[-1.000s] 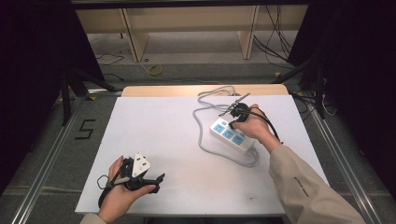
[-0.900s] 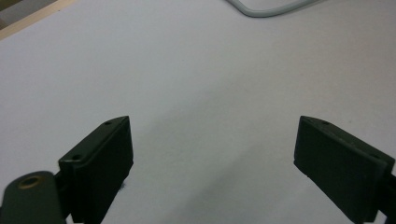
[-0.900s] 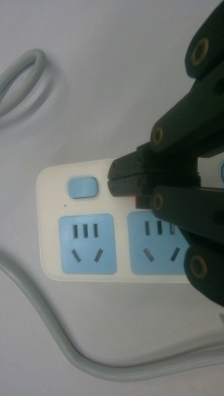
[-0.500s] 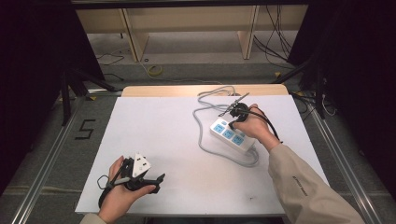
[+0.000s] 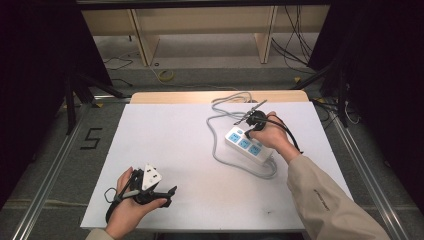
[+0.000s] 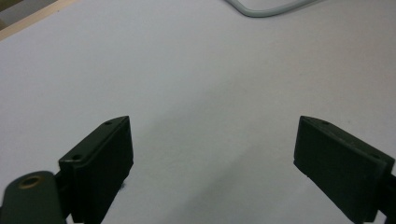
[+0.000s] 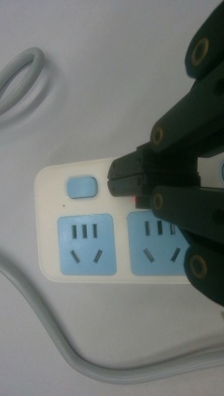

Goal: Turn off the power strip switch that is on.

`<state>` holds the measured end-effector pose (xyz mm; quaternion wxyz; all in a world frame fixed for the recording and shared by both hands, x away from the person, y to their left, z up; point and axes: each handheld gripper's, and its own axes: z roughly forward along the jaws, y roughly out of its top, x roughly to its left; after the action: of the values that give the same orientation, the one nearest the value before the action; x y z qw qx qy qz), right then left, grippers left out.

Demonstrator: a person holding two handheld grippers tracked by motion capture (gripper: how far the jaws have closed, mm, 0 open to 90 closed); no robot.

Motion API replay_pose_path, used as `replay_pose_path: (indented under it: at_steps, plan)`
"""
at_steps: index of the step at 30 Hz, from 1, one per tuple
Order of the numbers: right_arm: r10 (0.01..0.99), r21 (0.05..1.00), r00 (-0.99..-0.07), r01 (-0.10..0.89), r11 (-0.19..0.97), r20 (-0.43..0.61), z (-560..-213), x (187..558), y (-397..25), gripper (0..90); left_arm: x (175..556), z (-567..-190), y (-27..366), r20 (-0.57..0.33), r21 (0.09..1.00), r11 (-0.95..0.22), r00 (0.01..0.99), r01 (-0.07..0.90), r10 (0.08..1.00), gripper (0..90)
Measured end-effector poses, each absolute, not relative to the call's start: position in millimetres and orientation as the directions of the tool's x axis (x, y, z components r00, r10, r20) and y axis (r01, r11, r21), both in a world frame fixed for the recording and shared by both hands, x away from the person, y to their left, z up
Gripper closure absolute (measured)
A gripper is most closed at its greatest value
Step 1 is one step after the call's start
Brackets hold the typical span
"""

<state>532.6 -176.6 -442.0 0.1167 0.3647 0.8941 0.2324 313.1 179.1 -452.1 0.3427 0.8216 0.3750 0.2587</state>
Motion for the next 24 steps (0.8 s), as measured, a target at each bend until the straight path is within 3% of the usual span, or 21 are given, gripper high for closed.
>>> replay_pose_path:
  at_steps: [24]
  plan:
    - [0.712, 0.511, -0.702, 0.602, 0.614, -0.029, -442.6, 532.3, -177.3, 90.0, 313.1, -452.5, 177.4, 0.170, 0.753, -0.491, 0.591, 0.439, 0.789, 11.4]
